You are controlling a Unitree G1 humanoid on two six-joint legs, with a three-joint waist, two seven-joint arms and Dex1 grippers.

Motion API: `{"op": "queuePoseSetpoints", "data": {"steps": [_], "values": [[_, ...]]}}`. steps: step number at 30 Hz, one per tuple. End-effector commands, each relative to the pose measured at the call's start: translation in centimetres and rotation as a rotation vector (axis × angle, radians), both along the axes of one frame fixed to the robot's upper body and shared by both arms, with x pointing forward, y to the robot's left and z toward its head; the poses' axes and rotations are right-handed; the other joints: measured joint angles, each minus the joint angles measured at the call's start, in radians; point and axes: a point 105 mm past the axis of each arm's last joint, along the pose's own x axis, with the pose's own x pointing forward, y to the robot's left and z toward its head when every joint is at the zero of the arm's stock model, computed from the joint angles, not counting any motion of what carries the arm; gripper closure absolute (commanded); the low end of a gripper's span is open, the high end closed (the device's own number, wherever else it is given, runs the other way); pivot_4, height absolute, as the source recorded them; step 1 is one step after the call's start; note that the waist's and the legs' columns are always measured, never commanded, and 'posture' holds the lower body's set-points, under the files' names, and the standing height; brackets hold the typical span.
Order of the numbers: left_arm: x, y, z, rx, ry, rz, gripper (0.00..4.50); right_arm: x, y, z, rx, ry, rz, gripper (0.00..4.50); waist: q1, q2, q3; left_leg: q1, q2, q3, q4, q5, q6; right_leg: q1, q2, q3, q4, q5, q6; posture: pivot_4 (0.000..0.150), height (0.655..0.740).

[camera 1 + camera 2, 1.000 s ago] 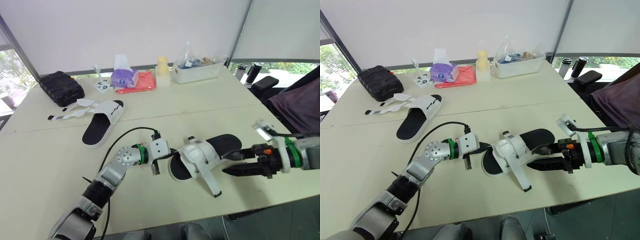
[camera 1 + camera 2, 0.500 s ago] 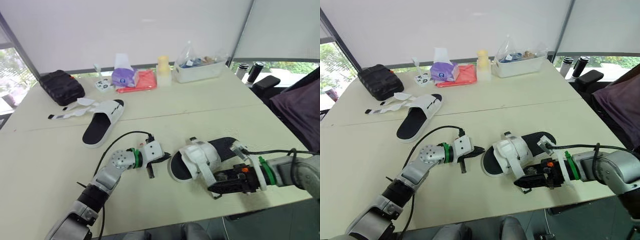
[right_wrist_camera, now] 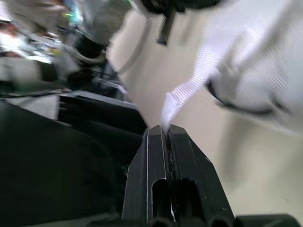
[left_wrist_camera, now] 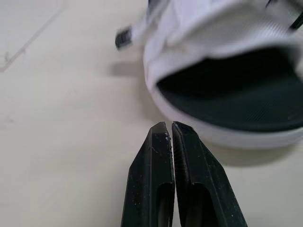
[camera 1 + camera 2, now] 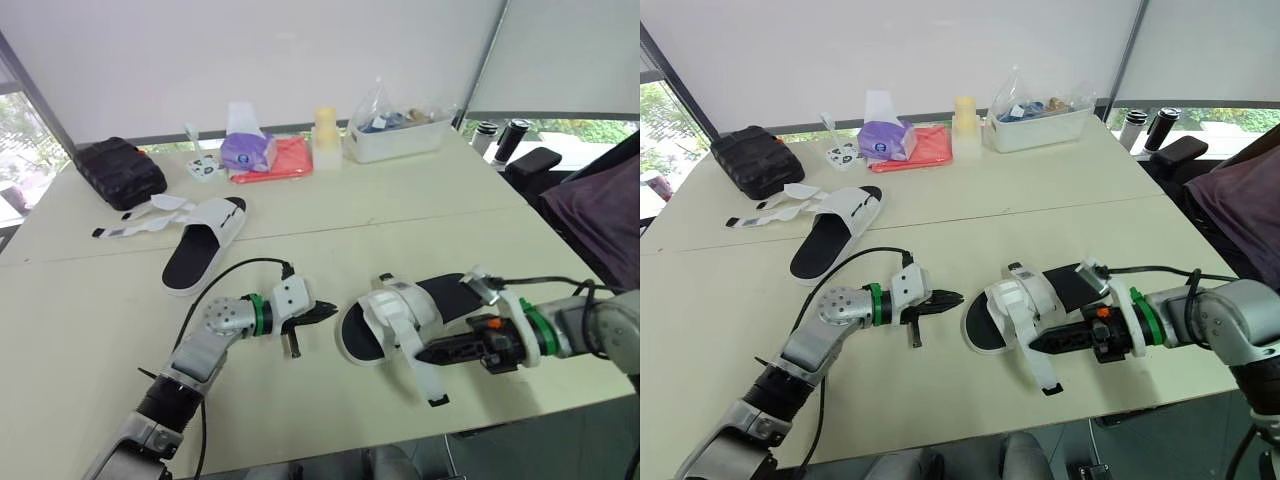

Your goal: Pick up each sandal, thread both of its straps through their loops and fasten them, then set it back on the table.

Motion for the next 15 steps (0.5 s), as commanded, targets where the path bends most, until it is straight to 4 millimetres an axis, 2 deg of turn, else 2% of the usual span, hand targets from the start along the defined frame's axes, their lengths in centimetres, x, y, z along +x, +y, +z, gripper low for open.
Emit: {"op": "queuePoseSetpoints", "data": {"steps": [1,4,7,11,15], "values": [[-1.0,-0.2,2.1,-0.084,0.056,-0.058,4.38,0.4,0.7,2.6,0.118,-0.026,0.011,4.44,0.000,0.000,0.000,0.000,0.000,0.000,0.000,0.000,0.000,0.000,0.000,0.000,0.000,0.000,0.000,0.150,0.7400],[-2.2,-1.3,1.9,-0.083,0.126,-0.138,4.38,2.0,1.4,3.7,0.191,-0.043,-0.028,4.44,0.000,0.000,0.000,0.000,0.000,0.000,0.000,0.000,0.000,0.000,0.000,0.000,0.000,0.000,0.000,0.150,0.7400],[-3.1,-2.3,0.7,-0.019,0.147,-0.195,4.38,2.8,1.8,3.9,0.198,-0.053,-0.059,4.44,0.001,0.000,0.000,0.000,0.000,0.000,0.000,0.001,-0.002,0.000,0.000,0.000,0.000,0.000,0.000,0.150,0.7400],[-3.2,-3.3,-1.1,0.069,0.121,-0.217,4.38,3.7,2.1,3.5,0.167,-0.090,-0.093,4.44,0.001,0.000,0.000,-0.001,-0.001,0.000,0.000,0.002,-0.004,0.000,-0.001,0.000,-0.001,0.000,0.000,0.150,0.7400],[-2.9,-3.5,-2.7,0.162,0.079,-0.221,4.38,4.7,2.5,3.7,0.158,-0.126,-0.108,4.44,0.000,0.000,0.000,0.000,-0.001,0.000,0.000,0.002,-0.004,0.000,-0.001,0.000,0.000,0.000,0.000,0.150,0.7400]]}}
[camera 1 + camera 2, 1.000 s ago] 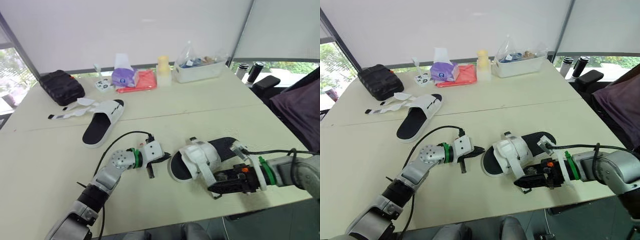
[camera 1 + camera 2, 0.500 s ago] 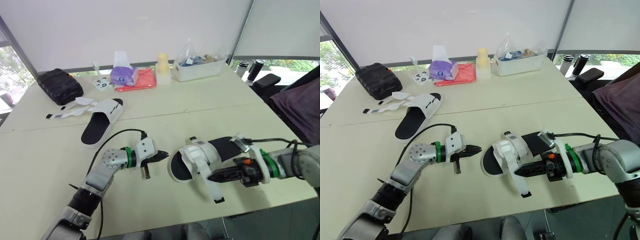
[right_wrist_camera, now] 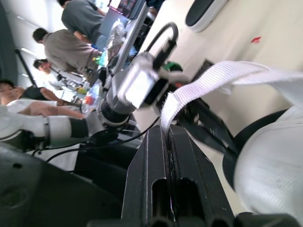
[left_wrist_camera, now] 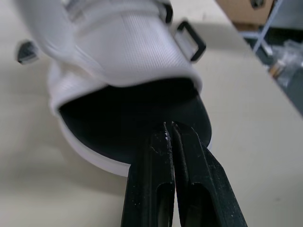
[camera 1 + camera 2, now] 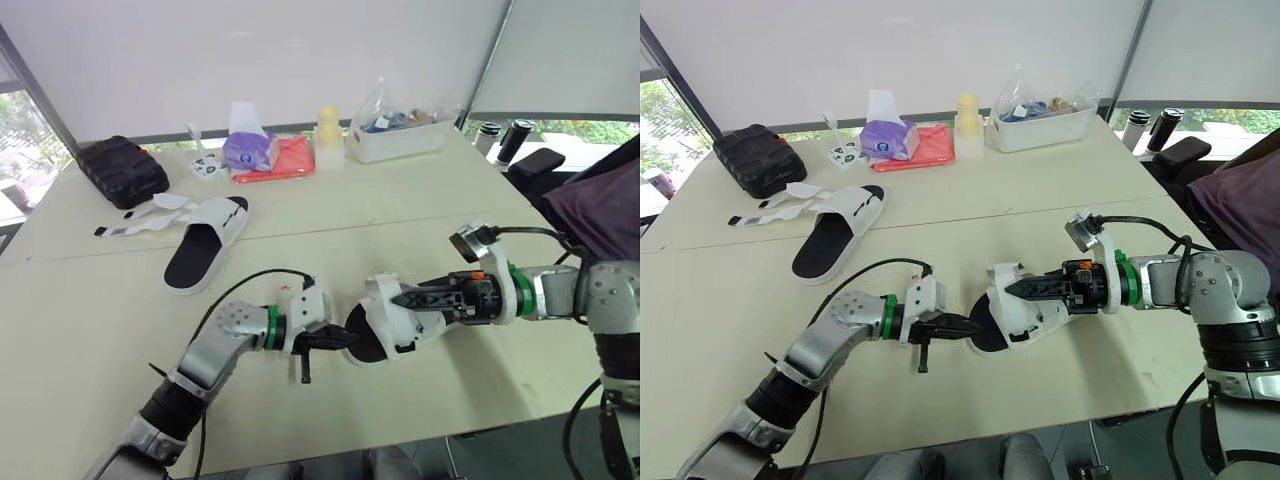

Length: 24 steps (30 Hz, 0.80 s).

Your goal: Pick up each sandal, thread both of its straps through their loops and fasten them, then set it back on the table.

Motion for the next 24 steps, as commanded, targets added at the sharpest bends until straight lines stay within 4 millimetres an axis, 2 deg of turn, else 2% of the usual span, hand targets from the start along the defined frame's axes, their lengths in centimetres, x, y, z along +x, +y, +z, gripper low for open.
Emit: {"op": "queuePoseSetpoints", "data": {"steps": [1,7,15,24], "values": [[0.2,-0.3,-0.9,0.065,-0.077,-0.022,4.38,1.1,0.5,1.0,-0.015,-0.089,-0.017,4.44,0.000,0.000,0.000,0.000,0.000,0.000,0.000,0.000,0.000,0.000,0.000,0.000,0.000,0.000,0.000,0.150,0.7400],[0.6,-0.6,-0.8,0.051,-0.096,-0.015,4.38,2.0,0.9,-0.2,-0.094,-0.154,0.013,4.44,0.000,0.000,0.000,0.000,0.000,0.000,0.000,0.000,0.000,0.000,0.000,0.000,0.000,0.000,0.000,0.150,0.7400],[0.7,-0.4,-1.0,0.046,-0.103,0.007,4.38,1.8,1.3,-0.6,-0.073,-0.090,0.075,4.44,-0.001,0.000,0.000,0.000,0.000,0.000,0.000,0.000,0.000,0.000,0.000,0.000,0.000,0.000,0.000,0.150,0.7400],[0.5,-0.8,-0.7,0.034,-0.113,0.018,4.38,2.0,0.4,-1.8,-0.144,-0.089,0.079,4.44,-0.001,0.000,0.000,0.000,0.000,0.000,0.000,0.000,0.000,0.000,0.000,0.000,0.000,0.000,0.000,0.150,0.7400]]}}
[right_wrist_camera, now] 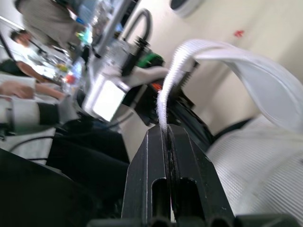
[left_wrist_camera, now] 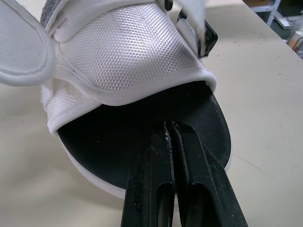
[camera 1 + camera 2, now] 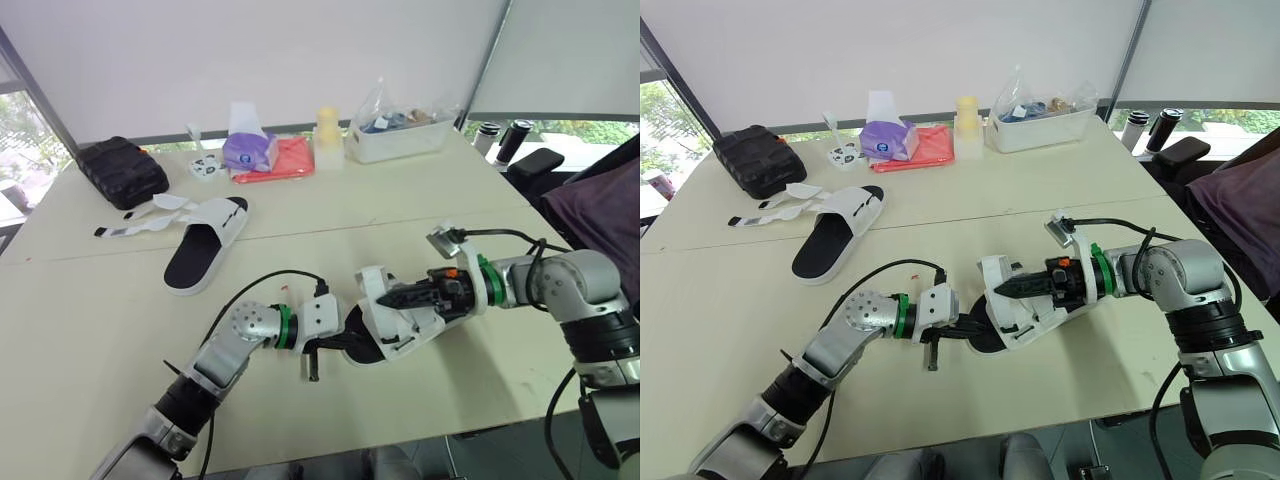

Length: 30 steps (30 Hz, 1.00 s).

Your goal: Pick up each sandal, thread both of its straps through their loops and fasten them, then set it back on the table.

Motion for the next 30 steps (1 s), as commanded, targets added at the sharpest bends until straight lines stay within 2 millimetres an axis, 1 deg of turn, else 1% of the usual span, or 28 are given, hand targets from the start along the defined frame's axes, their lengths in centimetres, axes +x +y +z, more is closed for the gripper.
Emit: {"op": "queuePoseSetpoints", "data": {"steps": [1,5,7,11,14,17,18,21,26,30], "values": [[-0.1,0.1,-0.4,0.021,-0.001,0.015,4.38,0.3,-0.6,0.4,-0.018,-0.042,0.004,4.44,0.000,0.000,0.000,0.000,0.000,0.000,0.000,0.000,0.000,0.000,0.000,0.000,0.000,0.000,0.000,0.150,0.7400],[0.0,0.1,-0.3,0.018,-0.002,0.020,4.38,0.9,-1.4,-0.1,-0.055,-0.060,-0.009,4.44,0.000,0.000,0.000,0.000,0.000,0.000,0.000,0.000,0.000,0.000,0.000,0.000,0.000,0.000,0.000,0.150,0.7400],[0.0,0.1,-0.3,0.016,-0.003,0.021,4.38,1.2,-1.7,0.1,-0.051,-0.065,-0.018,4.44,0.000,0.000,0.000,0.000,0.000,0.000,0.000,0.000,0.000,0.000,0.000,0.000,0.000,0.000,0.000,0.150,0.7400],[0.1,0.0,-0.2,0.014,-0.004,0.023,4.38,1.2,-1.5,0.9,-0.008,-0.045,-0.003,4.44,0.000,0.000,0.000,0.000,0.000,0.000,0.000,0.000,0.000,0.000,0.000,0.000,0.000,0.000,0.000,0.150,0.7400],[0.2,0.0,-0.1,0.011,-0.004,0.029,4.38,0.7,-1.0,1.1,0.011,-0.094,0.032,4.44,0.001,0.000,0.000,0.000,0.000,0.000,0.000,0.000,0.000,0.000,0.000,0.000,0.000,0.000,0.000,0.150,0.7400],[0.2,0.1,-0.2,0.009,-0.001,0.036,4.38,0.0,-0.9,1.0,0.034,-0.134,0.062,3.60,0.001,0.000,0.000,0.000,0.000,0.000,0.000,0.000,0.000,0.000,0.000,0.000,0.000,0.000,0.000,0.150,0.7400],[0.2,0.1,-0.2,0.009,0.000,0.037,4.38,-0.3,-0.9,0.9,0.030,-0.131,0.070,3.18,0.001,0.000,0.000,0.000,0.000,0.000,0.000,0.000,0.000,0.000,0.000,0.000,0.000,0.000,0.000,0.150,0.7400],[0.3,0.1,-0.2,0.009,0.001,0.039,4.38,-0.4,-1.3,0.5,-0.017,-0.159,0.049,1.69,0.000,0.000,0.000,0.000,0.000,0.000,0.000,0.000,0.000,0.000,0.000,0.000,0.000,0.000,0.000,0.150,0.7400],[0.3,0.2,-0.3,0.009,0.005,0.041,4.38,-2.0,-1.3,0.0,-0.058,-0.193,0.083,1.69,0.001,0.000,0.000,0.000,0.000,0.000,0.000,0.000,0.000,0.000,0.000,0.000,0.000,0.000,0.000,0.150,0.7400],[0.3,0.1,-0.4,0.007,0.009,0.041,4.38,-2.4,-0.8,-0.5,-0.058,-0.204,0.081,1.69,0.000,0.000,0.000,0.000,0.000,0.000,0.000,0.000,0.000,0.000,0.000,0.000,0.000,0.000,0.000,0.150,0.7400]]}}
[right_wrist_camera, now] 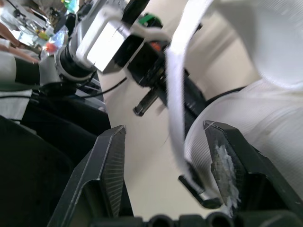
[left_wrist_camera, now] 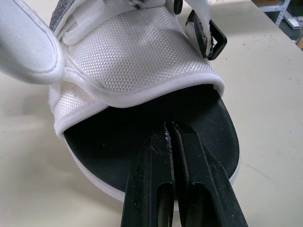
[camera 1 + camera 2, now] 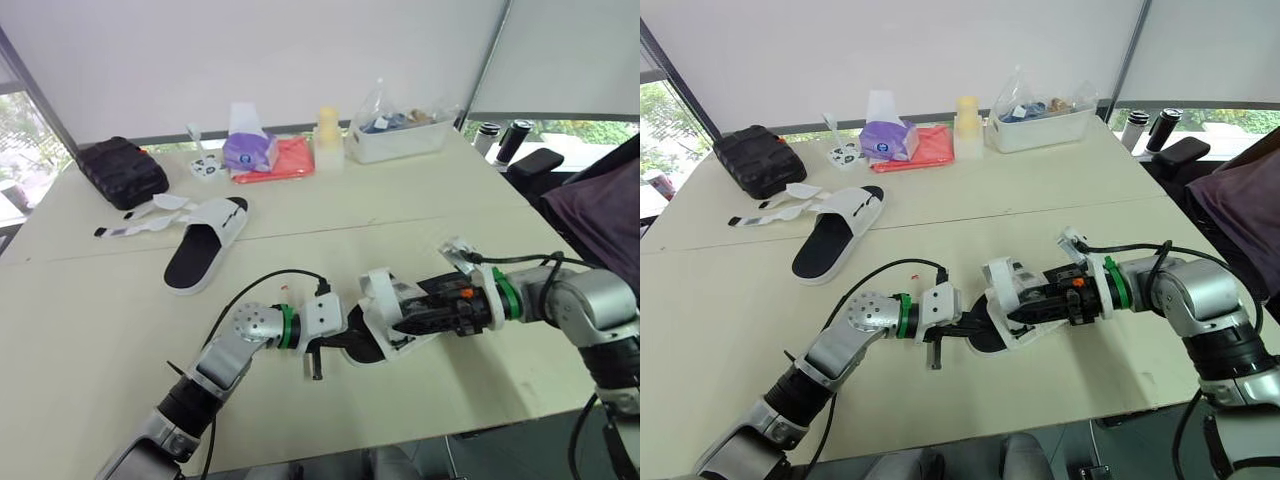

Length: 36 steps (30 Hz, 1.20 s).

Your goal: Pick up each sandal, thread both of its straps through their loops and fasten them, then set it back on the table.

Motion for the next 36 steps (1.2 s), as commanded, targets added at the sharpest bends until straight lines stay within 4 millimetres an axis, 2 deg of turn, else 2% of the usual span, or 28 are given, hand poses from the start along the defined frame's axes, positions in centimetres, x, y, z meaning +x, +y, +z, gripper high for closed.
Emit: {"op": "queuePoseSetpoints", "data": {"steps": [1,3,4,6,9,10,15,18,20,28,36], "values": [[0.1,0.2,-0.5,0.010,0.011,0.015,4.38,-0.1,0.5,0.7,0.014,-0.054,0.008,1.69,0.000,0.000,0.000,0.000,0.000,0.000,0.000,0.000,0.000,0.000,0.000,0.000,0.000,0.000,0.000,0.150,0.7400],[0.1,0.2,-0.5,0.010,0.012,0.013,4.38,0.1,1.1,0.6,0.022,-0.068,0.003,1.69,0.000,0.000,0.000,0.000,0.000,0.000,0.000,0.000,0.000,0.000,0.000,0.000,0.000,0.000,0.000,0.150,0.7400],[0.1,0.2,-0.5,0.009,0.012,0.012,4.38,0.5,1.4,0.7,0.032,-0.079,-0.014,1.92,-0.001,0.000,0.000,0.000,0.000,0.000,0.000,0.000,0.000,0.000,0.000,0.000,0.000,0.000,0.000,0.150,0.7400],[0.1,0.2,-0.5,0.009,0.012,0.013,4.38,1.3,1.7,1.1,0.061,-0.079,-0.048,2.66,-0.001,0.000,0.000,0.001,0.000,0.000,0.000,0.000,0.000,0.001,0.000,0.000,0.000,0.000,0.000,0.150,0.7400],[0.1,0.2,-0.6,0.008,0.011,0.019,4.38,1.7,1.6,1.4,0.076,-0.060,-0.058,4.13,0.000,0.000,0.000,0.001,0.000,0.000,0.000,0.000,0.000,0.001,0.000,0.000,0.000,0.000,0.000,0.150,0.7400],[0.1,0.2,-0.6,0.007,0.012,0.023,4.38,1.7,1.5,1.4,0.073,-0.054,-0.056,4.47,0.000,0.000,0.000,0.001,0.000,0.000,0.000,0.000,0.000,0.001,0.000,0.000,0.000,0.000,0.000,0.150,0.7400],[0.1,0.3,-0.7,0.004,0.014,0.036,4.38,1.2,1.1,1.6,0.047,-0.006,-0.016,4.47,0.000,0.000,0.000,0.001,0.000,0.000,0.000,0.000,0.000,0.001,0.000,0.000,0.000,0.000,0.000,0.150,0.7400],[0.1,0.2,-0.7,0.003,0.015,0.036,4.38,1.7,1.2,3.3,0.071,0.026,0.003,4.47,-0.001,0.000,0.000,0.001,0.000,0.000,0.000,0.000,0.000,0.001,0.000,0.000,0.000,0.000,0.000,0.150,0.7400],[0.1,0.2,-0.7,0.003,0.014,0.036,4.38,2.0,1.3,3.5,0.072,0.032,0.001,4.47,-0.001,0.000,0.000,0.001,0.000,0.000,0.000,0.000,0.000,0.001,0.000,0.000,0.000,0.000,0.000,0.150,0.7400],[0.0,0.2,-0.9,-0.001,0.015,0.044,4.38,1.9,2.2,1.8,0.034,0.062,0.054,4.47,0.000,0.000,0.000,0.000,0.000,0.000,0.000,0.000,0.000,0.000,0.000,0.000,0.000,0.000,0.000,0.150,0.7400],[-0.1,0.4,-0.9,0.000,0.018,0.052,4.38,1.8,1.9,0.5,0.001,0.087,0.060,4.47,-0.001,0.000,0.000,0.000,0.000,0.000,0.000,0.000,0.000,0.000,0.000,0.000,0.000,0.000,0.000,0.150,0.7400]]}}
